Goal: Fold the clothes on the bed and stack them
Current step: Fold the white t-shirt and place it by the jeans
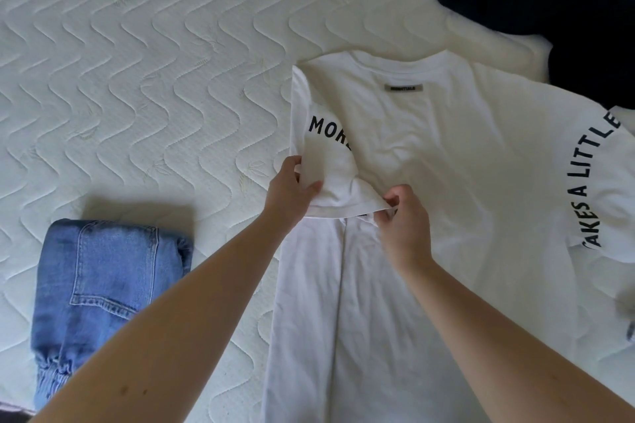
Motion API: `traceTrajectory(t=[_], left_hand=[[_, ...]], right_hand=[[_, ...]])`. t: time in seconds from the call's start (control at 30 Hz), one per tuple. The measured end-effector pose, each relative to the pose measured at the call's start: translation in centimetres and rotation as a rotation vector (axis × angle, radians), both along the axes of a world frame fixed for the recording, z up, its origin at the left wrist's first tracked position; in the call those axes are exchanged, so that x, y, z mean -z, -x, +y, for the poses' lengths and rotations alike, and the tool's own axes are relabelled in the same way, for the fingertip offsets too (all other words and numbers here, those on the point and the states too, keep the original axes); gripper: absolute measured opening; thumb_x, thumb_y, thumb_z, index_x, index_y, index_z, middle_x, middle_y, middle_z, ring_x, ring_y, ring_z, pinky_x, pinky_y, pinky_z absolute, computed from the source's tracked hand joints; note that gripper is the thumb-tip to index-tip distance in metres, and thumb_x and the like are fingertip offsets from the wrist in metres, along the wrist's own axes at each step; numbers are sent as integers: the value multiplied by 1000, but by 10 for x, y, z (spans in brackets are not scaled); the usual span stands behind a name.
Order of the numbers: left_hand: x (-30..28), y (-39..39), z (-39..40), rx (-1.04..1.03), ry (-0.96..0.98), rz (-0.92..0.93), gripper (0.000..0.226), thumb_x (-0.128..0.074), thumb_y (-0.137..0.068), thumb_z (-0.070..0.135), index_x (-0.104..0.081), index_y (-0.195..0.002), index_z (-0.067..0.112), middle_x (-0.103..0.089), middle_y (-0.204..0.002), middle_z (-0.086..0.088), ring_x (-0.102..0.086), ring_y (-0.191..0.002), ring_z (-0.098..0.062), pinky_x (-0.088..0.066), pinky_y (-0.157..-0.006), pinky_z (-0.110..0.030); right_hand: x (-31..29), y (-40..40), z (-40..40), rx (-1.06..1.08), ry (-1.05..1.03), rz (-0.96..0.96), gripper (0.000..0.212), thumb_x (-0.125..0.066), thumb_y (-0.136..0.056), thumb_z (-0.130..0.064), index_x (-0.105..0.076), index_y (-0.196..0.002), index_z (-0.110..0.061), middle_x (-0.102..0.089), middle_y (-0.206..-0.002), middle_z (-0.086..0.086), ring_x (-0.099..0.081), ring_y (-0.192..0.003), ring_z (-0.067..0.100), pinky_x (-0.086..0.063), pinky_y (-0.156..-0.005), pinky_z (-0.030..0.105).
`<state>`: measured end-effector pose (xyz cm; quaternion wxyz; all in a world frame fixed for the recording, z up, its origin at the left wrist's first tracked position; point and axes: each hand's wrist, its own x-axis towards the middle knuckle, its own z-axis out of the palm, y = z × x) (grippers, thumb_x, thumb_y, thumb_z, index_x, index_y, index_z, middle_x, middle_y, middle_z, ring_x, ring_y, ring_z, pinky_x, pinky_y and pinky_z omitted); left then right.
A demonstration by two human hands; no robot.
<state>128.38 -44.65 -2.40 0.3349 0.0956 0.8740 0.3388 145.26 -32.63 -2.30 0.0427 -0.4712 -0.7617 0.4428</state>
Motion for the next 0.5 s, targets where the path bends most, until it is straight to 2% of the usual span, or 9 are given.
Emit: traceTrajectory(t=[0.07,0.17,0.27,0.37,0.43,0.5], left_hand=[[3,-3,-1,-26,5,23,40,-66,-90,23,-53,-128,22,-63,-102,5,-59,-82,-7,-41,-63,-16],[6,-4,-1,-77,24,24,19,-56,-96,23,-58,-115,18,-63,-96,8,-58,-87,-13,-38,-63,-16],[8,-4,2,-136,16,-13,8,-53,-98,26,-56,-103,21,-61,-92,8,-58,-88,-15,-38,-62,-19],[9,-5,4,-180,-3,-46,12,-54,-96,25,-58,-104,17,-63,-94,5,-59,-89,-17,-40,-62,-21],[9,-5,4,-117,22,-17,12,-57,-94,27,-58,-102,17,-63,-90,7,-60,-87,-16,-40,-62,-20],[7,-3,4,-31,53,73,16,-62,-92,32,-57,-101,19,-61,-84,14,-60,-80,-9,-38,-59,-15]], right_hand=[[-2,-3,2,12,39,-1,18,-69,-82,-8,-57,-96,-10,-61,-84,0,-57,-74,19,-44,-67,28],[-3,-5,2,45,203,-40,12,-67,-87,-19,-61,-94,-12,-62,-75,-8,-60,-55,3,-42,-48,11],[-4,-3,2,190,435,5,13,-62,-90,-22,-62,-92,-9,-68,-64,2,-56,-38,6,-37,-36,15],[-8,-3,1,296,615,96,16,-61,-89,-19,-64,-92,-4,-67,-55,4,-54,-39,15,-37,-37,18],[-7,-9,-3,248,604,1,14,-57,-92,-18,-62,-91,-6,-69,-59,4,-58,-40,14,-40,-37,20],[-4,-16,-6,59,408,-191,18,-53,-93,-26,-58,-81,-13,-70,-65,1,-64,-46,14,-49,-43,25]])
